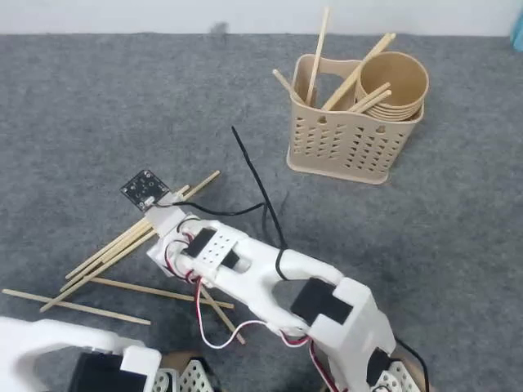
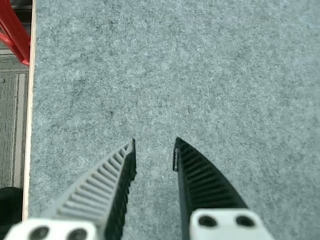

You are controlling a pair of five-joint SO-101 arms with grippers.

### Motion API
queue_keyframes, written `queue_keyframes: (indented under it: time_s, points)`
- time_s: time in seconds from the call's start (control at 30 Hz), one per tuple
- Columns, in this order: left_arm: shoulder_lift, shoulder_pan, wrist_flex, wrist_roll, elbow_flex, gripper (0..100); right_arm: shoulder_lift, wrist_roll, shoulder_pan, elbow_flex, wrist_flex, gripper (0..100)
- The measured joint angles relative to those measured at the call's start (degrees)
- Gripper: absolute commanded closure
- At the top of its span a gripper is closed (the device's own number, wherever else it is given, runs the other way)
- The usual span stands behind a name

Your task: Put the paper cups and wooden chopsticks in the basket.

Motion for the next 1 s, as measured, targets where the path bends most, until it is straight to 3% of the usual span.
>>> queue_keyframes:
  time_s: [0.23,0.4,0.8,1.0]
  points:
    - [0.0,0.2,1.1,0.0,0.0,88,0.5,0.0,0.0,-6.1,14.2,99.1]
    - [0.0,3.9,3.2,0.3,2.9,88,-4.2,0.0,2.5,-7.0,24.9,99.1]
    - [0.0,27.6,3.2,-0.1,13.9,88,-21.0,1.5,11.5,-7.0,41.8,99.1]
    - [0.0,35.6,1.2,-7.5,17.6,88,-32.1,2.0,15.4,-7.0,45.4,99.1]
